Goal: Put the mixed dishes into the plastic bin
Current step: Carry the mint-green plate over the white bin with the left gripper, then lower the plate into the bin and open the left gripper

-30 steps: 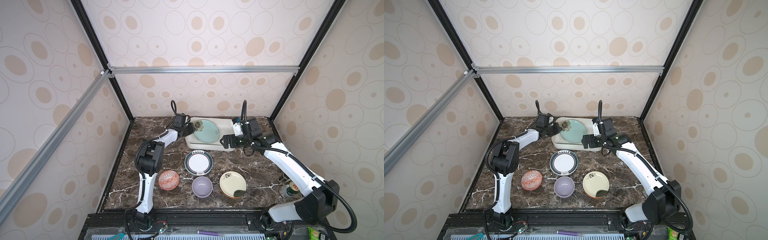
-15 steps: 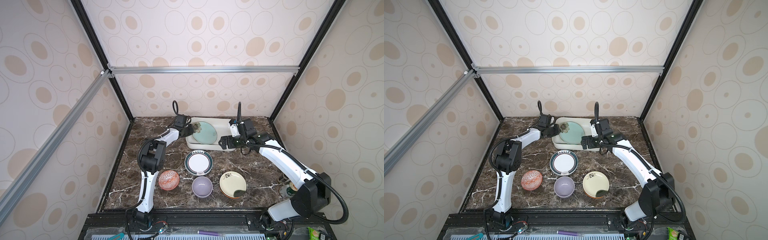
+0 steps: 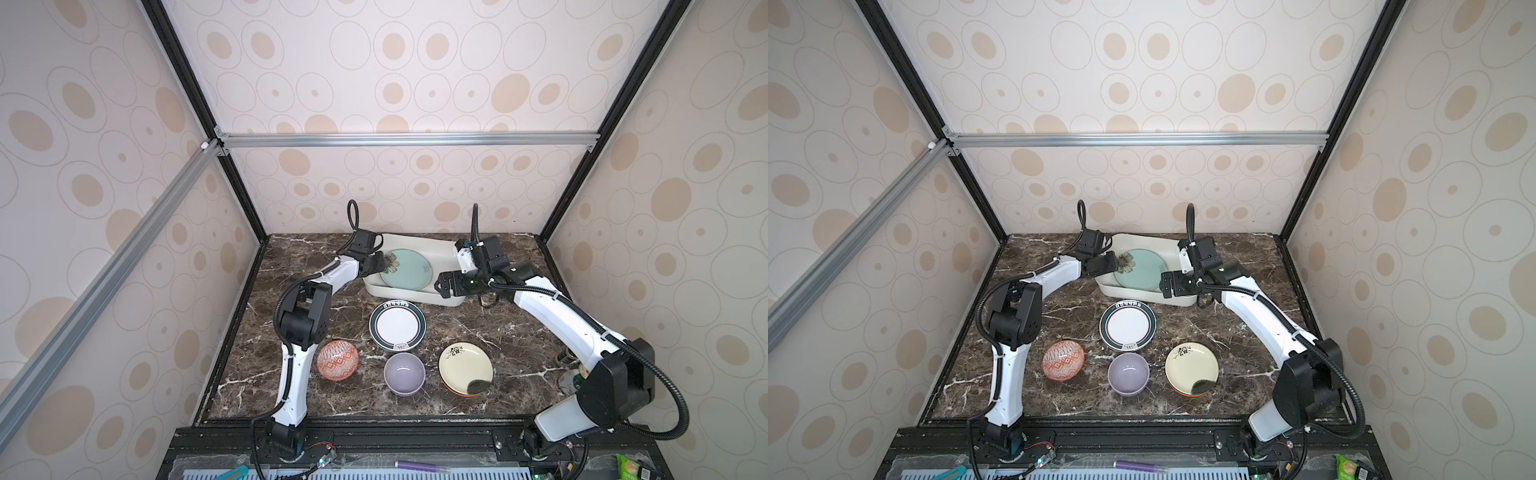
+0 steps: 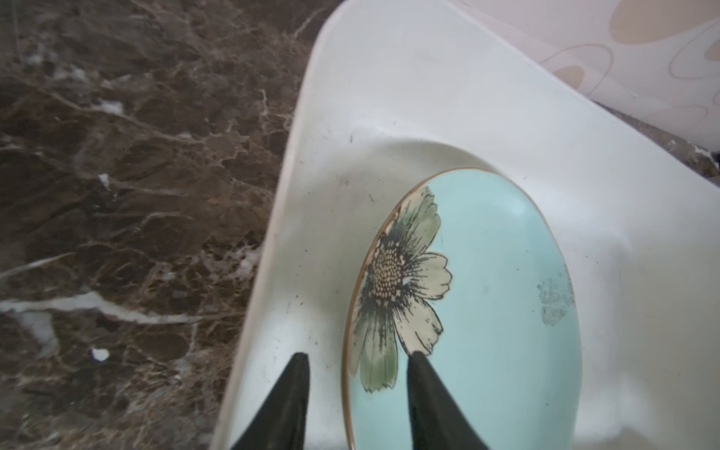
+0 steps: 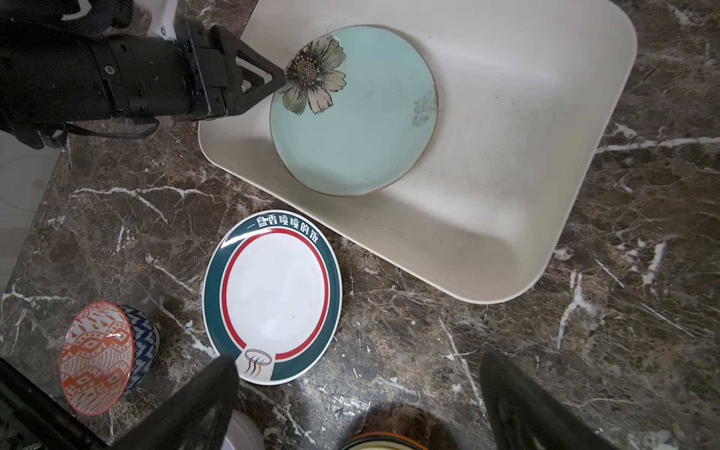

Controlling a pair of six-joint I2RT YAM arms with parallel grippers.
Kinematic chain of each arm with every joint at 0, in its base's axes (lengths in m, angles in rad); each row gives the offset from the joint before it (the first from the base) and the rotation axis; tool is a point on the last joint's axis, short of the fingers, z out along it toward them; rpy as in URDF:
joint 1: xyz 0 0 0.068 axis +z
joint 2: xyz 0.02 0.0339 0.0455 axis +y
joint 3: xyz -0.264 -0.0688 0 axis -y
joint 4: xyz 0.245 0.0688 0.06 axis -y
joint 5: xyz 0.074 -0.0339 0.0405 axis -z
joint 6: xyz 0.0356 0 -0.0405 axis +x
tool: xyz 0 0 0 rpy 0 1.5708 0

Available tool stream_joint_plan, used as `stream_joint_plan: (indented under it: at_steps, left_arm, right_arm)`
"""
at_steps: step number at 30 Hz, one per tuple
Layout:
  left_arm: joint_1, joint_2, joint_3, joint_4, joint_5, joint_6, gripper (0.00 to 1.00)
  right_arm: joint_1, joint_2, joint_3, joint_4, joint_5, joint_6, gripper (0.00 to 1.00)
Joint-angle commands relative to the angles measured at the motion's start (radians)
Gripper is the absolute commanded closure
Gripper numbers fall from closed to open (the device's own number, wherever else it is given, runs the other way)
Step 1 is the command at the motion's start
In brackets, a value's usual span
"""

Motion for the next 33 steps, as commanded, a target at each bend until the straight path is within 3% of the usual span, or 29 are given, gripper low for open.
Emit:
stream_joint_plan:
  at_steps: [1, 10, 15, 18, 26, 28, 33]
  left_arm:
    - [0.007, -0.056, -0.024, -0.050, -0.057, 0.041, 0.51]
    - [0.001, -0.188, -0.086, -0.013, -0.017, 0.036, 0.50]
    - [-0.058, -0.230, -0.071, -0.019, -0.001, 0.052, 0.49]
    - [-0.132, -0.185, 0.049, -0.080, -0.007, 0.091, 0.48]
    - [-0.325, 0.172, 0.636, -0.415, -0.196, 0.222, 0.45]
    - [-0.347, 0.213, 0.678, -0.429, -0.213, 0.226, 0.44]
    - [-0.387, 0.217, 0.617, -0.393, -0.253, 0.230, 0.36]
  right_arm:
    - [0.003, 0.011, 0.028, -0.023, 0.002, -0.004, 0.00]
    - [0.006, -0.021, 0.028, -0.051, 0.038, -0.007, 0.00]
    - [0.004, -0.013, 0.028, -0.069, 0.081, -0.006, 0.00]
    - [0.004, -0.019, 0.022, -0.076, 0.102, 0.002, 0.00]
    - [0.003, -0.101, -0.020, -0.117, 0.218, 0.001, 0.00]
    - [0.003, -0.125, -0.036, -0.122, 0.233, -0.003, 0.00]
    - [-0.011, -0.176, -0.076, -0.115, 0.246, 0.004, 0.00]
